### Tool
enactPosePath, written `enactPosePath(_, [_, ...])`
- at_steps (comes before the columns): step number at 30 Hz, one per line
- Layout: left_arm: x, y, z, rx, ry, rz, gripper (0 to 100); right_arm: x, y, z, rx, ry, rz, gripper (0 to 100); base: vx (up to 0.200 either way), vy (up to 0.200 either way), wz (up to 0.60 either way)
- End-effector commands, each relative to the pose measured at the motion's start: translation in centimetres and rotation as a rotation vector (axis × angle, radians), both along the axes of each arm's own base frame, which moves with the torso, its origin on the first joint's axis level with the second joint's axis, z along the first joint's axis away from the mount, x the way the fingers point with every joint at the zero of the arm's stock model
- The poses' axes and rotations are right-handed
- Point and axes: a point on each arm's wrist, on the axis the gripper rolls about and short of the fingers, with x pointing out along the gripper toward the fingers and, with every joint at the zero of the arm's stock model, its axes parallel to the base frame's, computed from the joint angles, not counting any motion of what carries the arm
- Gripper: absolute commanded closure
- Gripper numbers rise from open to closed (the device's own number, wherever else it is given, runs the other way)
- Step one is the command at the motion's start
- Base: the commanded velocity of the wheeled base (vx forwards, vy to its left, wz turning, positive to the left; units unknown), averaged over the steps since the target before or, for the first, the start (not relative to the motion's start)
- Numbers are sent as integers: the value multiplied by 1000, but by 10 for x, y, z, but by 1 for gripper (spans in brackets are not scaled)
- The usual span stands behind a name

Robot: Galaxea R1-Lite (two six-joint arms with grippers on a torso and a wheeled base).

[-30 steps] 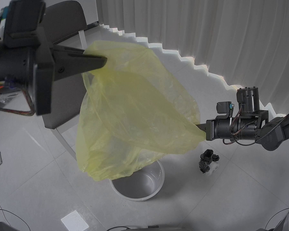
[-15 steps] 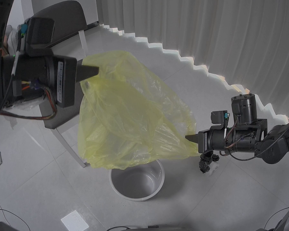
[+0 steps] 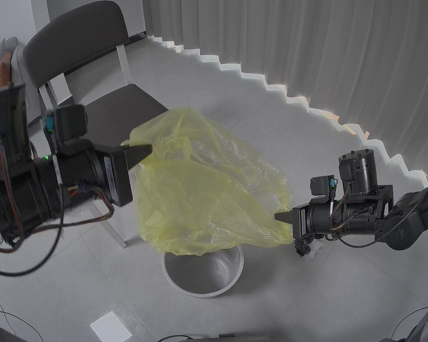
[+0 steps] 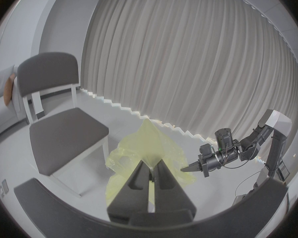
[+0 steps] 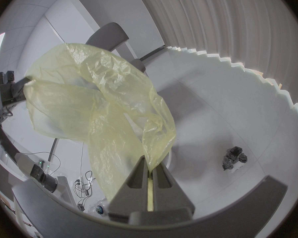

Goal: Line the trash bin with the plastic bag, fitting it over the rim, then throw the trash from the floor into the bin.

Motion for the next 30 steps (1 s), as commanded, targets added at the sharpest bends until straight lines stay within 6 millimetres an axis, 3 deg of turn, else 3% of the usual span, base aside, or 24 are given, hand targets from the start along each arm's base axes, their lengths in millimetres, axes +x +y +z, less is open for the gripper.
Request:
enactPosePath(1, [17, 4, -47, 13, 133, 42, 100, 10, -12, -18, -40, 41, -36, 100, 0, 0, 0])
enactPosePath(7, [35, 5, -81, -39, 217, 55, 100, 27, -36, -38, -114, 54, -75, 100, 0, 0, 0])
enactPosePath(12, [54, 7, -106, -49, 214, 72, 100, 35, -44, -48, -118, 73, -96, 100, 0, 0, 0])
enactPosePath(18, [64, 7, -123, -45, 225, 91, 100, 41, -37, -64, -114, 76, -75, 100, 0, 0, 0])
enactPosePath(30, [42, 18, -148, 0, 324, 80, 100, 29, -5, -85, -136, 119, 34, 100, 0, 0, 0])
